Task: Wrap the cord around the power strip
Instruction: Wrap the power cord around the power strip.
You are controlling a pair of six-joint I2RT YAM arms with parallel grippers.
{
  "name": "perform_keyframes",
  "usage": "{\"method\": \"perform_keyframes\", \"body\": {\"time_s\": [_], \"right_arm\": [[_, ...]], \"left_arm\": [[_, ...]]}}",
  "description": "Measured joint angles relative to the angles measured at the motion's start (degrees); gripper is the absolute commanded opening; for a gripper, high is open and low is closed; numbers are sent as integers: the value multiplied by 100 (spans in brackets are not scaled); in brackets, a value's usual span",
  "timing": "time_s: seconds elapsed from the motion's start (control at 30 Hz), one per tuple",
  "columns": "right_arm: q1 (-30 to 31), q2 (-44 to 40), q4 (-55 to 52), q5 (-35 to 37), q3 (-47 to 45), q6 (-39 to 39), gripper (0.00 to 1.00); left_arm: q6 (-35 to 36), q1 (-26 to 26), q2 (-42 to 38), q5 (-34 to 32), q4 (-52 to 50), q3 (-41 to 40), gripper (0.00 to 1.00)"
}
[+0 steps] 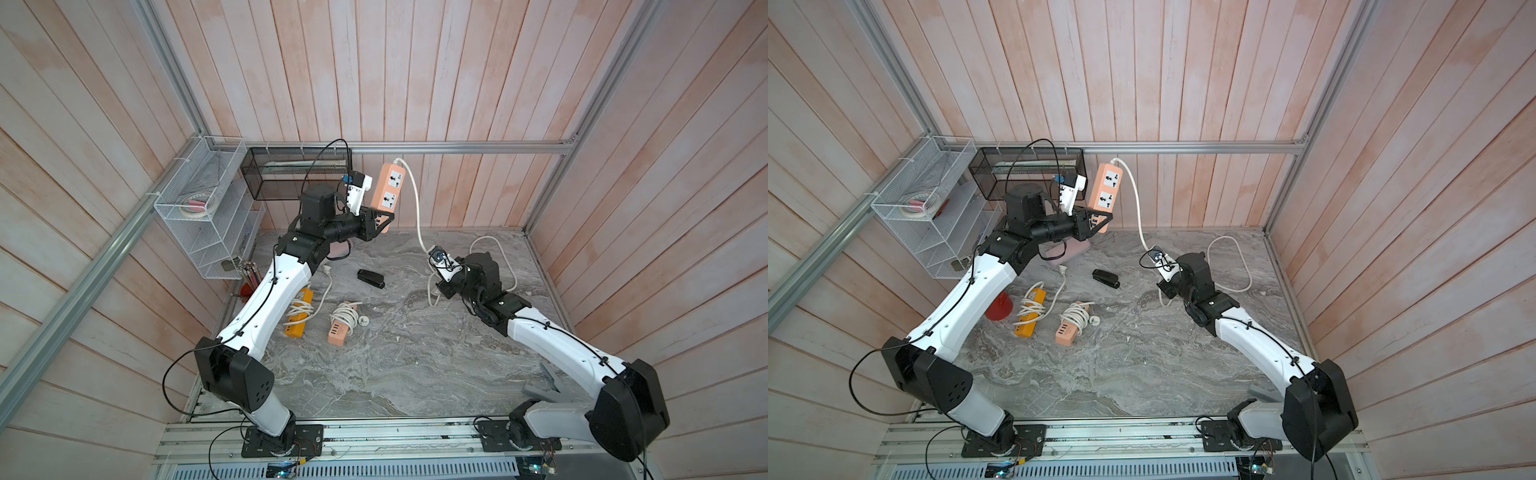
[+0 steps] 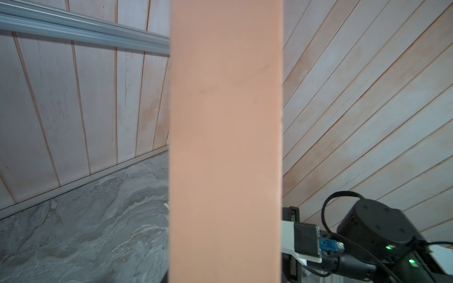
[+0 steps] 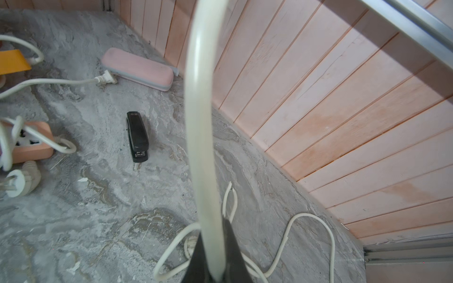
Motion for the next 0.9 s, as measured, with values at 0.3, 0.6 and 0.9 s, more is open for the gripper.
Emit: {"method": "perform_keyframes", "body": {"time_s": [0.3, 0.6, 0.9], "right_arm": [[927, 98, -1394, 142, 1108, -669, 0], [260, 238, -2317, -404, 2743, -1233, 0], [-997, 1296, -2608, -1930, 3449, -1322, 0]], "left_arm": [[2315, -468, 507, -1115, -651, -588, 0], [4159, -654, -151, -1049, -365, -2326, 0], [5171, -1196, -1272, -380, 651, -3438, 0]]}}
